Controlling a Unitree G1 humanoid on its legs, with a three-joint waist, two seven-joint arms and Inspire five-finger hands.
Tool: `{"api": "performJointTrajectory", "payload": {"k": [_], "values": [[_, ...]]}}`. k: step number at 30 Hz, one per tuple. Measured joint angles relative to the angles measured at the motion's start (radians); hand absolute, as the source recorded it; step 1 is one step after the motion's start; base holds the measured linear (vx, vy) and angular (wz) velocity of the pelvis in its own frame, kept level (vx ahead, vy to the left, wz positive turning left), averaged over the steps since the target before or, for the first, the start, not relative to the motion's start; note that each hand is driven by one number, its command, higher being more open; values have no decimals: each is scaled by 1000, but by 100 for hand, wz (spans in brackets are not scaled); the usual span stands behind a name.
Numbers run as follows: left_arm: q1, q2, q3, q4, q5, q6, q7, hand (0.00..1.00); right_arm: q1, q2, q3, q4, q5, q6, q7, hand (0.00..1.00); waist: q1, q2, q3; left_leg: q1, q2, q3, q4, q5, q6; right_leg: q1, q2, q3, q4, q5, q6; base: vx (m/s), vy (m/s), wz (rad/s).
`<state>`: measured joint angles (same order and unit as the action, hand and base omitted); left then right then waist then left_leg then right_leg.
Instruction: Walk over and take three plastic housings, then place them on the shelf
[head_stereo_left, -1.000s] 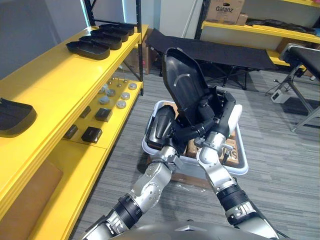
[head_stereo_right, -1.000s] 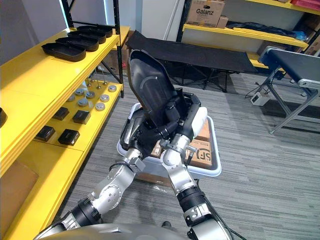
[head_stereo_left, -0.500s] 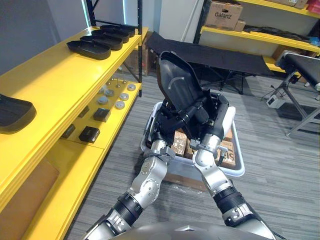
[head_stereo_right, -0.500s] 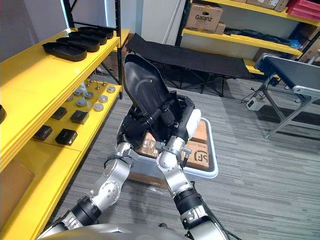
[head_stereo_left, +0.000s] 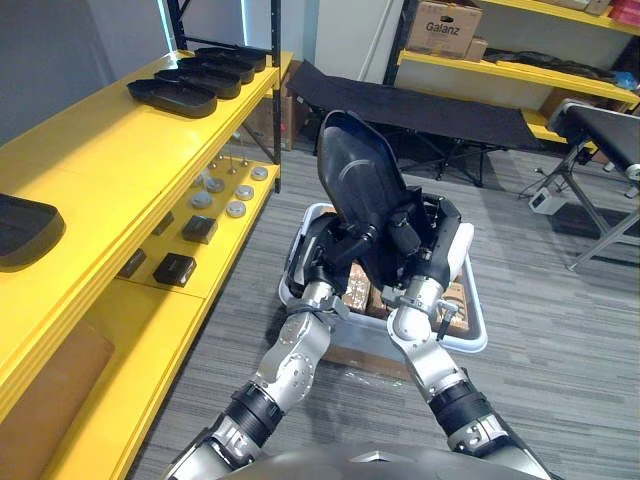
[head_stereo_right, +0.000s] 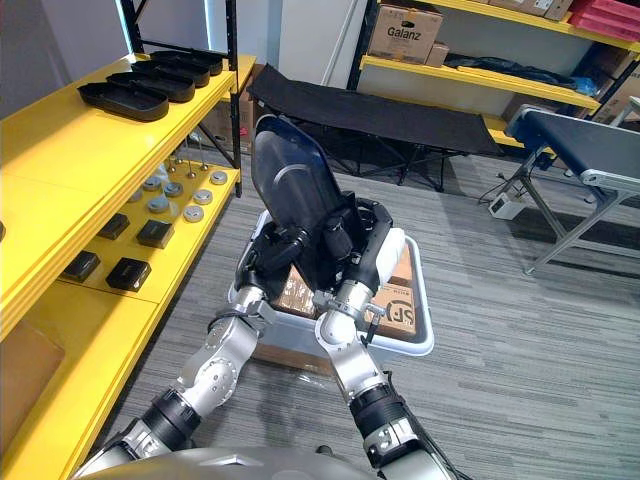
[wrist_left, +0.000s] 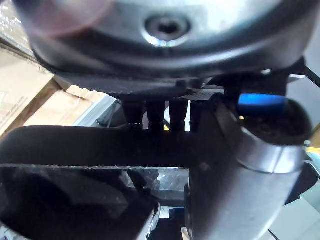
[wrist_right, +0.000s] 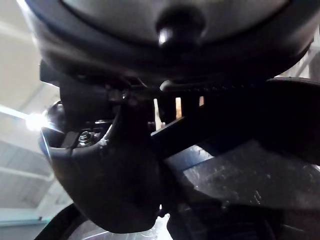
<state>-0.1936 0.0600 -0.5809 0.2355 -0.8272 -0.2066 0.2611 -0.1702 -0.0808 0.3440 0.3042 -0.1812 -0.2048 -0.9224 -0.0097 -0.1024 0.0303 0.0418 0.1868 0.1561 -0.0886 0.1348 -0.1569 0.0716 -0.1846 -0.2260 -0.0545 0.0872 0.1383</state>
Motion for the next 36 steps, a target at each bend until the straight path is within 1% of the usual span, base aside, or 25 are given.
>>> {"api": "performJointTrajectory", "payload": {"k": [4,7,10,12,15,16,19,21,22,24,26,28,30,32,36], "values": [[-8,25,12,6,14,27,0,0,7,-4,22,0,0,-4,9,0,0,0,0,-1,0,0,1,-1,0,0,0,0,-1,0,-1,0,0,0],[-16,65,17,6,51,42,-19,0,9,-10,22,0,-1,-21,56,0,0,0,0,-1,0,1,3,-2,0,0,0,1,-1,-1,-2,0,0,0],[-15,74,18,6,42,43,-22,0,9,-22,26,-1,2,-29,83,0,4,0,0,-2,0,1,3,-2,0,-1,0,1,-2,-1,-2,0,0,0],[-15,76,20,6,34,35,-25,0,9,-26,26,-2,2,-43,92,0,5,0,0,-3,0,0,3,-3,0,-1,0,0,-2,-1,-2,0,0,0],[-15,85,24,6,2,32,-47,0,9,-36,30,-9,2,-50,103,0,3,1,1,-4,0,1,4,-5,0,-2,0,1,-3,-1,-3,0,0,0],[-15,90,29,5,-3,30,-57,0,10,-40,32,-17,2,-52,113,100,1,3,1,-5,0,1,4,-6,-1,-3,0,1,-3,-1,-3,0,0,0],[-14,102,33,3,-29,11,-72,0,11,-42,33,-35,2,-63,131,100,-3,8,5,-7,0,2,4,-7,-1,-6,0,2,-3,-1,-2,0,0,0],[-14,102,46,3,-29,9,-72,0,11,-42,38,-50,3,-68,147,100,-6,11,6,-7,0,2,4,-8,-1,-6,0,2,-3,0,-1,0,0,0],[-13,103,57,3,-30,11,-70,0,12,-44,46,-57,4,-81,155,100,-9,13,7,-7,0,2,4,-8,-1,-6,0,2,-3,0,-1,0,0,0],[-11,102,82,3,-46,12,-59,0,34,-53,81,-108,16,-145,188,100,-17,17,9,-9,-1,1,4,-9,-1,-7,0,1,-3,0,-1,0,0,0],[-11,103,91,3,-44,8,-38,0,40,-64,108,-129,32,-178,211,100,-18,17,9,-10,-1,1,4,-9,-1,-7,0,1,-3,0,-1,0,0,0],[-11,102,92,4,-28,12,-12,0,40,-63,113,-138,33,-192,238,100,-18,17,9,-11,-2,-1,4,-9,-1,-6,0,-1,-3,0,-1,0,0,2],[-8,100,91,4,26,16,39,0,39,-63,136,-144,35,-194,276,100,-18,18,10,-10,-2,-3,4,-9,-1,-4,0,-4,-3,-1,-1,0,0,4],[-4,95,90,4,81,18,68,0,40,-61,140,-144,44,-194,301,100,-18,20,11,-10,-2,-6,4,-9,0,0,0,-8,-3,-1,-1,0,0,7],[4,59,96,3,279,18,158,0,40,-60,131,-131,95,-172,336,100,-11,29,17,-6,-2,-11,3,-7,1,7,-1,-14,0,-6,-6,0,0,5]]}}
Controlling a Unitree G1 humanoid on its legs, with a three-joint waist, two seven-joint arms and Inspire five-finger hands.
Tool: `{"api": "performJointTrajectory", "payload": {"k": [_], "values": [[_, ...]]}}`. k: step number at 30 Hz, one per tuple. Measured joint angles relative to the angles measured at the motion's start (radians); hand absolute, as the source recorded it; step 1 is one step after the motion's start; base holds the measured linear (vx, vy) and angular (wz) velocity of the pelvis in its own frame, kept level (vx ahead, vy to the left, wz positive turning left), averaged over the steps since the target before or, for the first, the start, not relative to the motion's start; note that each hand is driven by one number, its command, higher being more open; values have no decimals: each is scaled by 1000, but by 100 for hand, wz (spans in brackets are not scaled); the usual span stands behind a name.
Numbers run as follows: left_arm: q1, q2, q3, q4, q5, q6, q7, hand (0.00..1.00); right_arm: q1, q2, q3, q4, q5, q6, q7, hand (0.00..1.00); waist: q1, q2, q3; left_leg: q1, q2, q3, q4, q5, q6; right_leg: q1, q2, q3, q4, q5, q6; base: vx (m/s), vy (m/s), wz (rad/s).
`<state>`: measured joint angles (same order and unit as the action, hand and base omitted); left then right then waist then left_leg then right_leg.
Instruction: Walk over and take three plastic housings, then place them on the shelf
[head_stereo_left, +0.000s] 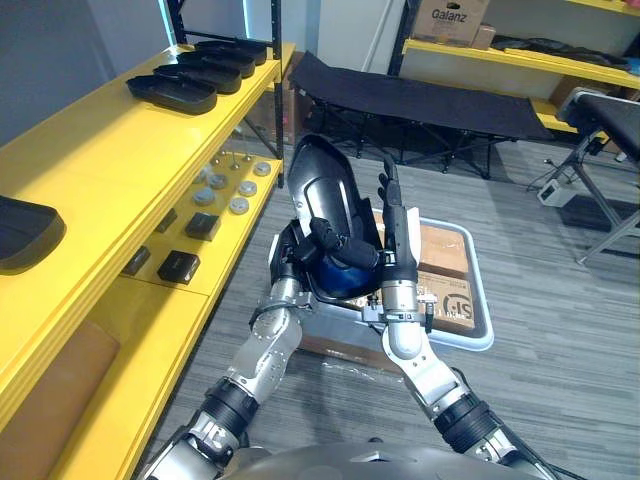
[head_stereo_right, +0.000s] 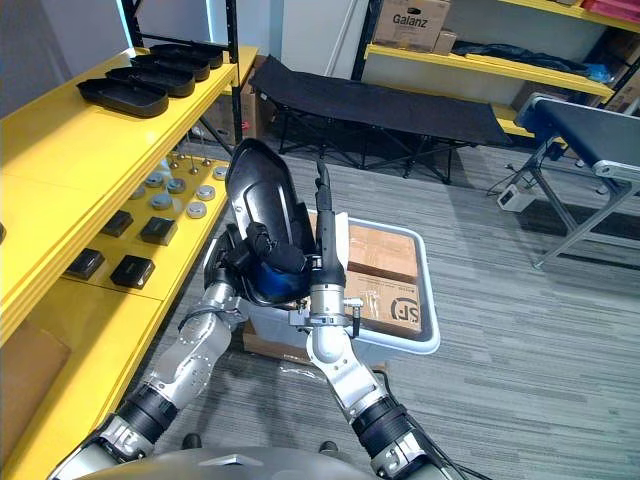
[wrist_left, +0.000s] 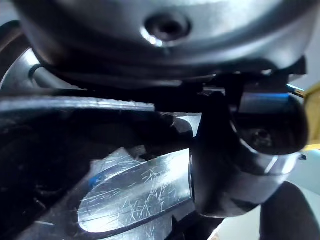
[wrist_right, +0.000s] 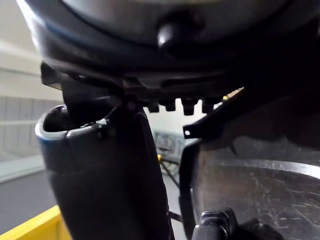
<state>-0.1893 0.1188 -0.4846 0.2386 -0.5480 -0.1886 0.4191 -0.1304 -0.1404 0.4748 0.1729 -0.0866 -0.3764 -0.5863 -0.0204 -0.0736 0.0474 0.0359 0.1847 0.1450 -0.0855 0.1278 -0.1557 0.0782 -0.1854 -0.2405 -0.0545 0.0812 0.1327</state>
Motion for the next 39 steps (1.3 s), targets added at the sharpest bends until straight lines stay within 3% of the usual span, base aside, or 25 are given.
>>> {"api": "performJointTrajectory", "payload": {"k": [10,15,20,23,26,31,39], "values": [[23,-86,106,-5,476,19,277,0,68,26,-56,18,121,2,91,100,-8,8,6,6,2,1,-3,-1,-2,1,2,4,1,-4,-3,0,0,0],[46,-91,221,-23,603,19,400,0,127,26,-87,6,199,8,135,100,-9,8,6,7,2,3,-2,-2,-3,-8,2,5,21,-13,0,0,0,0],[99,-87,263,-90,684,18,445,0,158,23,-116,-75,282,10,200,100,-7,8,6,8,2,12,0,-4,-5,-19,1,15,28,-14,-1,-6,-2,-5],[116,-82,278,-91,684,14,438,0,181,22,-145,-122,310,14,250,100,-11,8,6,8,2,19,0,-5,-4,-26,0,23,33,-17,-5,-23,1,-7],[152,-80,307,-91,675,-29,404,0,236,22,-215,-142,321,42,284,100,-12,10,5,9,2,22,-3,-6,-5,-28,0,25,33,-21,-8,0,0,0],[220,-63,350,-131,620,-100,317,0,316,-23,-327,-118,340,129,339,100,-16,31,2,6,2,28,-3,-8,-5,-36,0,29,32,-23,-8,-4,1,-3],[318,-53,392,-281,562,-156,179,0,304,-68,-369,-69,458,146,481,100,-9,58,-4,-16,0,-6,-1,-4,-4,-24,-1,-6,18,-21,-6,4,-3,10]]}}
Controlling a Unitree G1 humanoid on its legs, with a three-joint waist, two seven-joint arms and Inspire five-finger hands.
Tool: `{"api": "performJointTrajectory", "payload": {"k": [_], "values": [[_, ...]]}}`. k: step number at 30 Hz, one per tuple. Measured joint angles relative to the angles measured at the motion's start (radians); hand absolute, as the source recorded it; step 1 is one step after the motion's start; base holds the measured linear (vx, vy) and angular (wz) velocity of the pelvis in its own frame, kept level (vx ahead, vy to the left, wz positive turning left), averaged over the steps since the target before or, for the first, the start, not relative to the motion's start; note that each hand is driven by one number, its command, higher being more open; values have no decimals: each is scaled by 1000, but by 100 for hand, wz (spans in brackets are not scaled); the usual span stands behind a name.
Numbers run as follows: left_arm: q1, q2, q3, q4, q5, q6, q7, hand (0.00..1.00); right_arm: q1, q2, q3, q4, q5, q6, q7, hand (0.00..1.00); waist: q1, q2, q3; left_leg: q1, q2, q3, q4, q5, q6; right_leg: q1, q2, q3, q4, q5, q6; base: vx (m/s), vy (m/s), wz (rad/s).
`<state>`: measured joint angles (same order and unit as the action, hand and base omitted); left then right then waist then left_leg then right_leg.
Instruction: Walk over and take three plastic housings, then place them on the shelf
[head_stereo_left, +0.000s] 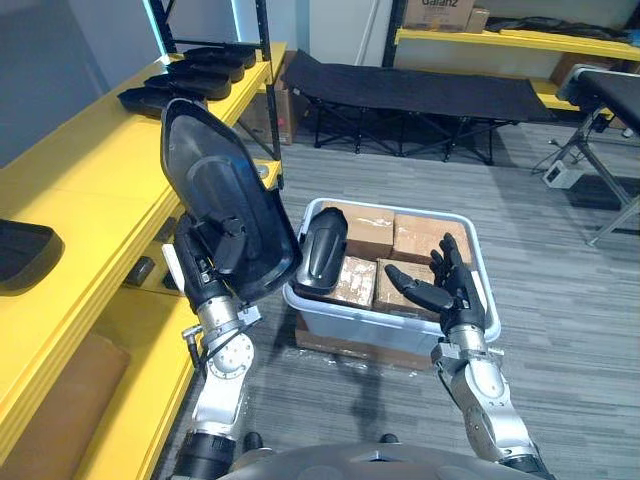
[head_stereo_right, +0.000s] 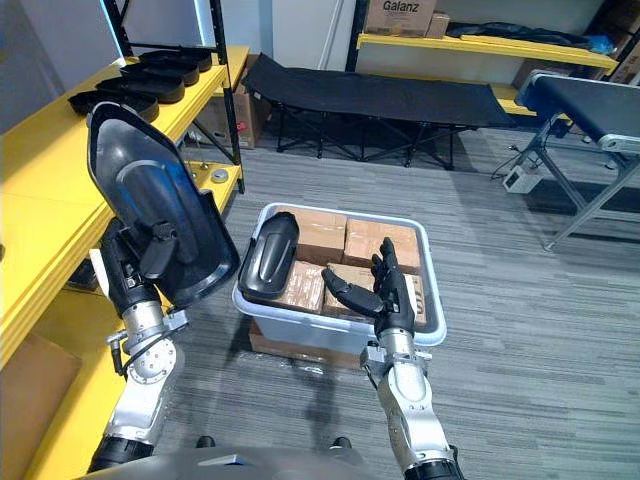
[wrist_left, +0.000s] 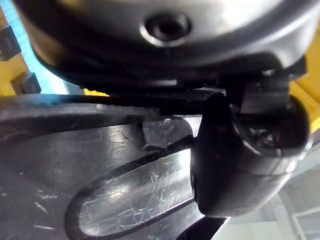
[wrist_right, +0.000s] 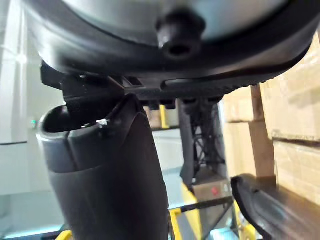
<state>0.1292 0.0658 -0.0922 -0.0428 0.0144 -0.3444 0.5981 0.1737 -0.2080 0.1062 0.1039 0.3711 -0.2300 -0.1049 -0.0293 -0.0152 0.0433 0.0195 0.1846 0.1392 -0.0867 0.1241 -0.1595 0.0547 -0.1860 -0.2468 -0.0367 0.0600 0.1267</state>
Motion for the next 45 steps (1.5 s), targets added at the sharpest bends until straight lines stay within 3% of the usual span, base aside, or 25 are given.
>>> {"api": "performJointTrajectory", "payload": {"k": [4,9,15,23,26,27,28,29,31,33,35,36,37,39,43,45], "values": [[52,-2,61,-92,-54,-6,-43,0,-30,-2,-5,5,0,12,16,100,22,3,0,-18,-1,-43,1,8,0,14,1,-44,-1,1,7,6,-14,36],[158,-21,191,-214,-132,-2,-108,0,-66,0,16,11,-4,19,10,100,80,5,0,-56,-11,-134,1,22,0,41,0,-141,-1,-24,4,-16,-21,51],[245,-40,284,-239,-254,-3,-185,0,-132,15,54,52,-10,25,7,100,144,5,1,-66,-25,-180,1,27,2,67,-6,-190,-1,-38,8,0,-10,28],[268,-59,293,-239,-294,-2,-258,0,-167,15,114,58,-7,38,27,100,161,3,2,-70,-22,-185,3,24,6,52,-10,-191,46,-66,8,2,-3,2],[253,-55,270,-241,-294,24,-265,0,-170,10,121,58,-7,50,48,100,146,-2,15,-132,-36,-191,78,12,32,74,-18,-252,59,-74,11,-2,-12,55],[243,-55,255,-241,-294,45,-280,0,-170,7,117,59,-6,52,47,100,133,-2,28,-161,-29,-131,112,-7,86,100,-23,-309,62,-79,19,-24,3,119],[237,-54,248,-241,-294,55,-291,0,-170,4,113,58,-6,52,46,100,130,-1,38,-168,-18,-83,129,-7,104,115,-25,-336,67,-84,24,-16,9,131],[230,-54,233,-241,-294,64,-308,0,-168,-4,106,59,-8,52,44,100,129,3,50,-172,-5,-33,140,5,113,135,-31,-377,80,-93,31,0,17,125],[237,-54,218,-241,-295,66,-348,0,-169,-16,97,59,-13,52,28,100,152,11,64,-174,-20,-16,100,50,97,147,-54,-437,118,-136,40,-16,50,108],[236,-52,231,-241,-316,64,-380,0,-168,-9,89,59,-35,50,27,100,161,10,69,-176,-46,-40,60,77,102,130,-63,-411,162,-189,28,-21,39,80],[235,-33,240,-241,-336,58,-424,0,-149,-3,75,50,-50,48,27,100,151,-2,81,-175,-82,-76,44,88,116,100,-62,-284,238,-274,-2,-33,7,101],[234,-7,232,-241,-346,55,-449,0,-129,7,56,48,-50,48,26,100,131,-13,85,-175,-112,-114,43,94,122,99,-59,-190,275,-308,-41,22,-20,116],[228,18,214,-239,-365,52,-475,0,-106,21,28,44,-49,47,22,100,110,-17,89,-173,-134,-152,38,105,124,97,-57,-113,313,-307,-40,41,-14,114],[218,41,183,-239,-366,33,-501,0,-80,34,-6,43,-49,45,21,100,102,-21,91,-168,-143,-174,24,121,117,88,-57,-74,352,-306,-37,30,-15,59],[183,57,137,-236,-365,6,-515,0,-68,53,-42,37,-51,35,36,100,104,-36,111,-170,-141,-157,39,129,107,104,-57,-77,313,-311,-26,-6,-43,-10],[170,56,121,-232,-362,6,-512,0,-68,53,-42,36,-51,24,52,100,92,-32,119,-174,-135,-142,56,129,107,110,-57,-74,292,-328,2,-92,-46,-22]]}}
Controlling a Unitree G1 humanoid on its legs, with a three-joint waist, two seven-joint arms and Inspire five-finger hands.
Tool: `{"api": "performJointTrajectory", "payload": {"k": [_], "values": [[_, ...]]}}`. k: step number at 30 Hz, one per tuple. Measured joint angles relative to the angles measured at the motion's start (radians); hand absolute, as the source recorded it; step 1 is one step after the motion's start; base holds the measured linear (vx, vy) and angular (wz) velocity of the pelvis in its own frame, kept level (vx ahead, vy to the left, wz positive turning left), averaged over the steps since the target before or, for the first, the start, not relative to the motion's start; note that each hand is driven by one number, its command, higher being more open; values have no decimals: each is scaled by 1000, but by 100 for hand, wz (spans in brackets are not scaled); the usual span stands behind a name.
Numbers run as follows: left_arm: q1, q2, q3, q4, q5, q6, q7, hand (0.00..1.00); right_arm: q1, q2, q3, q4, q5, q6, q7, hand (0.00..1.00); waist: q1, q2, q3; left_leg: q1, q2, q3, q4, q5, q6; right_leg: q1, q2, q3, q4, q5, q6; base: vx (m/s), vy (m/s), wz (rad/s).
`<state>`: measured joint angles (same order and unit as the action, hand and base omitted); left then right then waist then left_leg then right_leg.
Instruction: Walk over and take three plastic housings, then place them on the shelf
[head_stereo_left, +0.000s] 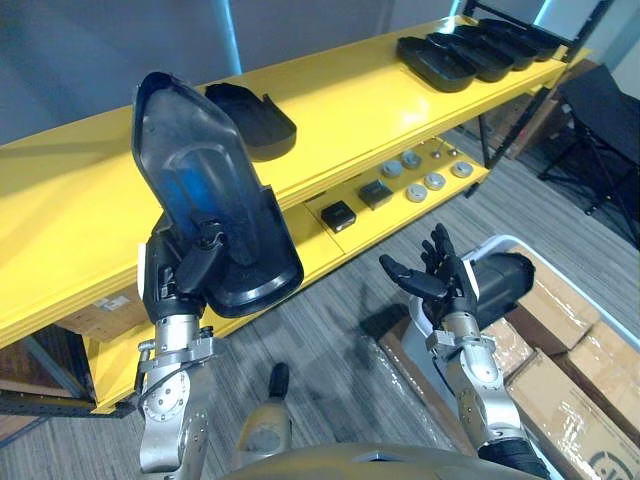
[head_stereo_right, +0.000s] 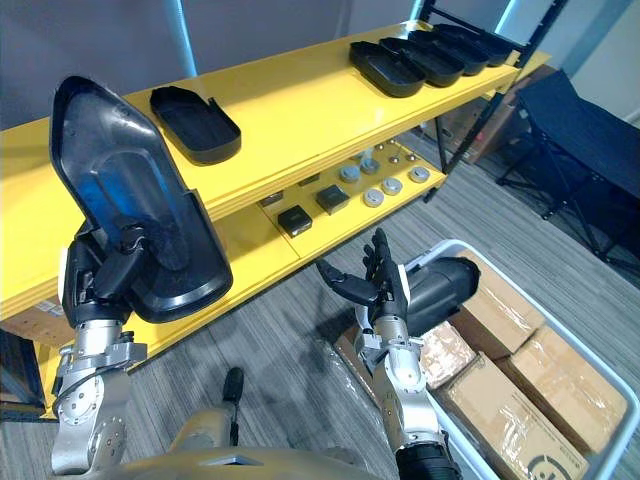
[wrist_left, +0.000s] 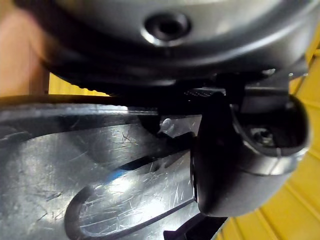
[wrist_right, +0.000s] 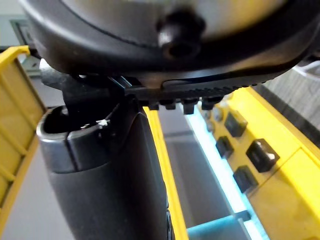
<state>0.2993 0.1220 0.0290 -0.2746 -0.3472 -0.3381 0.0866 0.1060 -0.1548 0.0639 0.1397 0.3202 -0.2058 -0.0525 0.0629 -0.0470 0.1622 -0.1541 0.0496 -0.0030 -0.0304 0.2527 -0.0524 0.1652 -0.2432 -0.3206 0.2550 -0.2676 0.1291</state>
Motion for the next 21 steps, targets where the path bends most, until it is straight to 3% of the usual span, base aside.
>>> {"api": "performJointTrajectory", "payload": {"k": [2,5,6,7,8,9,10,14,15,16,17,18,19,21], "values": [[-3,-4,-18,10,0,0,5,0,3,-4,-1,-1,0,-2,0,100,-17,19,11,1,10,0,15,-1,-3,7,7,3,-1,-12,25,-173,-60,-10],[-1,-7,-41,18,1,0,16,0,31,-20,-3,-20,2,-5,-1,100,-21,65,33,-1,47,13,28,-37,-12,3,39,7,8,-19,12,-210,-40,-2],[0,-6,-42,21,2,-4,22,0,47,-22,-4,-35,2,-6,5,100,-30,44,42,-25,49,58,53,-92,-2,-12,18,10,9,-19,-5,-144,25,12],[0,-6,-42,22,2,-9,27,0,46,-23,-5,-39,2,-8,8,100,-34,40,45,-48,49,74,102,-113,12,-25,7,13,15,-19,-5,-100,66,-4],[3,-6,-41,22,2,-12,39,0,43,-27,-9,-44,2,-10,16,100,-29,58,47,-83,48,92,258,-132,33,-45,1,25,39,-20,-3,-56,54,-16],[6,-3,-36,24,2,-13,46,0,43,-27,-12,-46,2,-15,22,100,-37,57,54,-84,44,108,289,-181,10,-48,-3,32,62,-30,5,-35,54,-17],[7,-5,-32,24,2,-13,51,0,43,-23,-10,-46,2,-18,24,100,-38,50,57,-85,36,109,300,-196,6,-48,-13,35,68,-34,2,-2,44,-5],[9,-5,-12,23,2,-13,51,0,38,-1,-13,-58,2,-43,26,100,-30,32,67,-123,16,113,398,-264,18,-37,-38,31,72,-60,-10,67,104,7],[10,-6,0,19,1,-13,46,0,39,16,-12,-63,2,-49,25,100,-24,13,77,-136,9,119,470,-309,40,-15,-57,29,70,-81,-46,154,190,2],[16,-5,5,5,1,-13,39,0,48,27,-14,-79,2,-50,23,100,-10,25,67,-135,-2,152,569,-391,65,15,-62,22,82,-93,-67,184,183,2],[18,-3,8,-2,2,-14,34,0,56,28,-16,-90,1,-56,22,100,-9,22,62,-133,-11,149,573,-435,63,12,-65,31,125,-97,-83,206,133,21],[9,-5,23,-8,3,-14,24,0,59,35,-9,-103,1,-71,18,100,-16,12,56,-137,-26,138,585,-451,71,-40,-94,53,255,-68,-93,254,161,58],[1,1,34,-12,3,-14,15,0,58,41,-1,-107,1,-80,12,100,-23,1,44,-127,-54,126,564,-457,81,-150,-123,108,433,40,-95,269,185,60],[0,17,49,-20,3,-14,13,0,53,51,3,-106,0,-89,6,100,-22,-2,44,-90,-68,102,517,-457,93,-211,-118,162,548,112,-84,278,139,44]]}}
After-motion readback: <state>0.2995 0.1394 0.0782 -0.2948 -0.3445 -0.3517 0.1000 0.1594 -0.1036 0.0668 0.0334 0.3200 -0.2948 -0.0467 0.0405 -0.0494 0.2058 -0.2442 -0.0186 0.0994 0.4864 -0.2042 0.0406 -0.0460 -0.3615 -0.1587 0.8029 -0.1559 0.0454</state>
